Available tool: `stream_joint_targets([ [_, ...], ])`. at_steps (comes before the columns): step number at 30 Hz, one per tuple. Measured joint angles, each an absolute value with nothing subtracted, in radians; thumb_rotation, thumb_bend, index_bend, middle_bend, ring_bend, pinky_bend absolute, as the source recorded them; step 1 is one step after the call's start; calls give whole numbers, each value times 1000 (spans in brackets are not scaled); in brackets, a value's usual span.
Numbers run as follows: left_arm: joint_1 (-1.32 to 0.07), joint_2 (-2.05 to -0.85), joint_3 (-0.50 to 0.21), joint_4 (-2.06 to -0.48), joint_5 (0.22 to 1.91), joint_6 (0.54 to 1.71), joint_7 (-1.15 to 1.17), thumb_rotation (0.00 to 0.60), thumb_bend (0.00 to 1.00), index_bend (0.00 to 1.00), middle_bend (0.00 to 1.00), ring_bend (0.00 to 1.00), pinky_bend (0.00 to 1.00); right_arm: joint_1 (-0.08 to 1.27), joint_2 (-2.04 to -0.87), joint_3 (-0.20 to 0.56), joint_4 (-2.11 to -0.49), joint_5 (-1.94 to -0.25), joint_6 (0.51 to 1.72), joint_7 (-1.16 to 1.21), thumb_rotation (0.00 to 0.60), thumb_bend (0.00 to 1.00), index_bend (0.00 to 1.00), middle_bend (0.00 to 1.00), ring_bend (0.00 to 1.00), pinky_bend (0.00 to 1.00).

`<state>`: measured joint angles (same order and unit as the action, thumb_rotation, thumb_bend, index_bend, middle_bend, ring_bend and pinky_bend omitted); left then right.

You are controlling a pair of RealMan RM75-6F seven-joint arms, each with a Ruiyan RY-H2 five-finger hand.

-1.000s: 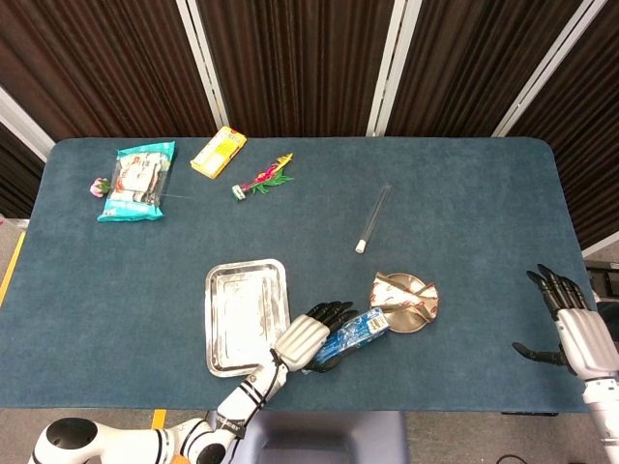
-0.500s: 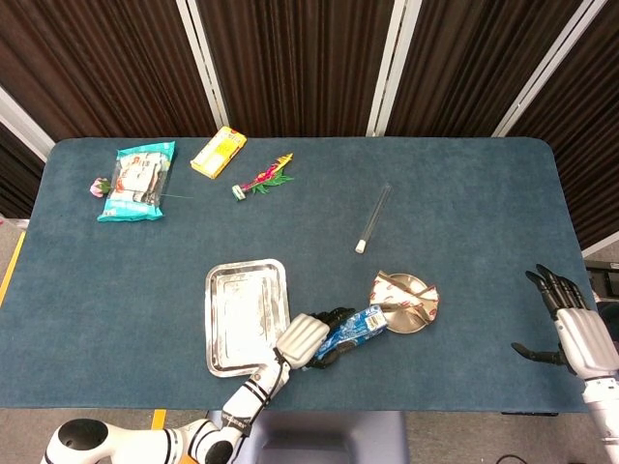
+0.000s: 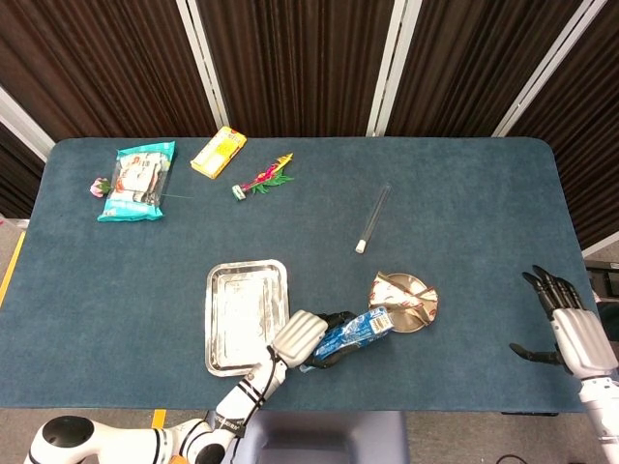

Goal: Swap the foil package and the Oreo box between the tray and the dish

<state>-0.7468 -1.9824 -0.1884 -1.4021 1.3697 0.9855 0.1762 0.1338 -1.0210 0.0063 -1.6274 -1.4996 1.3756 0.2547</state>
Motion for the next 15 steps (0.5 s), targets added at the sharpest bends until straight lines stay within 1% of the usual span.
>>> stream_joint_targets([
  [6,-730,-1856,-191,-1500,1390,1021,201,600,385,469,649,730,919,131,-1021,6,-1633,-1506,1374,246,600,194,0,0,0,0],
  [8,-718,-1809,-192,-1510,1395,1040,208,600,385,467,646,730,918,130,-1021,4,-1635,-1513,1377,242,600,194,0,0,0,0],
  [13,-657,-1710,-194,-1471,1371,1103,197,600,384,433,612,717,909,123,-1023,0,-1644,-1528,1388,228,600,194,0,0,0,0],
  [15,-634,-1683,-188,-1455,1344,1103,175,600,383,397,567,682,878,123,-1025,0,-1646,-1528,1388,220,600,194,0,0,0,0],
])
